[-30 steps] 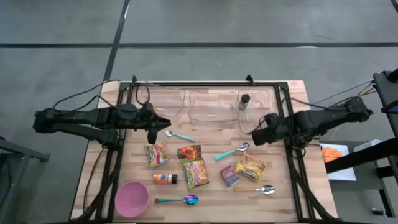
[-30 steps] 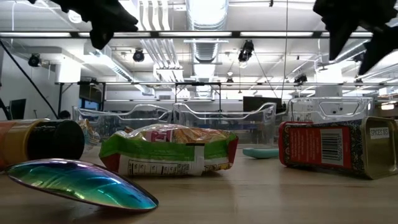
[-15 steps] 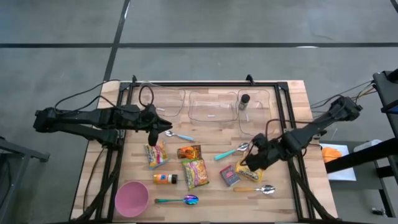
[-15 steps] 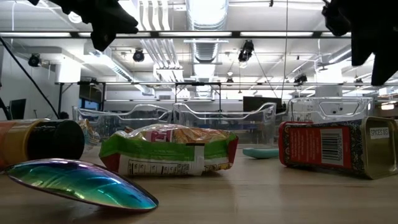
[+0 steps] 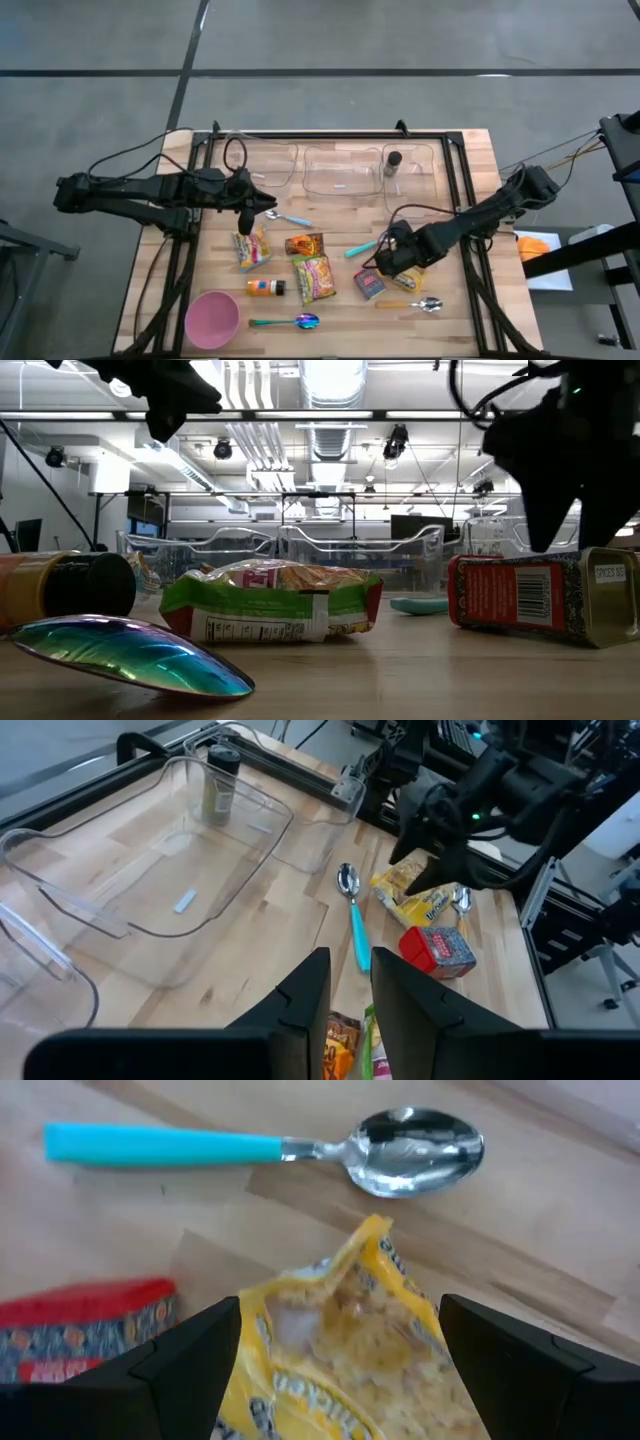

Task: Pick & Place Food Item
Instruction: Put the yellow noodle pack into the middle transparent bin

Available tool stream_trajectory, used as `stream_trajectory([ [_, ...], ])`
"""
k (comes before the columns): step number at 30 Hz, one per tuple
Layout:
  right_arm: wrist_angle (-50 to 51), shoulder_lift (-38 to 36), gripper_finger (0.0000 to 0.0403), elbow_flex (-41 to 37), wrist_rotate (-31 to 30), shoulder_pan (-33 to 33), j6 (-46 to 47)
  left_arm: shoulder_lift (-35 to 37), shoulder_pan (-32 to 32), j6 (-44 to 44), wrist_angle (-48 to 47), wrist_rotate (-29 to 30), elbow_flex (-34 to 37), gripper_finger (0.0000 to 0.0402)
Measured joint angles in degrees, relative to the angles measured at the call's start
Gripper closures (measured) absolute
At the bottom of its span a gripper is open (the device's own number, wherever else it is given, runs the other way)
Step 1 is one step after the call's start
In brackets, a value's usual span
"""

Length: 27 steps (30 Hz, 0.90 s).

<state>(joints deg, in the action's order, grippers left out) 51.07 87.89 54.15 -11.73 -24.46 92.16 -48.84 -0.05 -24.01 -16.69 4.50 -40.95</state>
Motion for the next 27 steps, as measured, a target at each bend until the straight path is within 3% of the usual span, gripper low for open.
stream_trajectory([
  [5, -0.62, 2.54, 0.0087, 0.28, 0.05, 2.02, -1.09, -0.01, 0.00, 0.00, -0.02, -0.08, 0.00, 0.0316],
  [16, -2.45, 5.19, 0.0239, 0.57, 2.67, 2.36, -1.84, 0.00, 0.00, 0.00, -1.27, -0.10, 0.04, 0.0316],
  [27, -3.97, 6.92, 0.0357, 0.83, 3.57, 2.37, -5.64, 0.00, 0.00, -0.01, -1.27, -0.10, 0.04, 0.0316],
])
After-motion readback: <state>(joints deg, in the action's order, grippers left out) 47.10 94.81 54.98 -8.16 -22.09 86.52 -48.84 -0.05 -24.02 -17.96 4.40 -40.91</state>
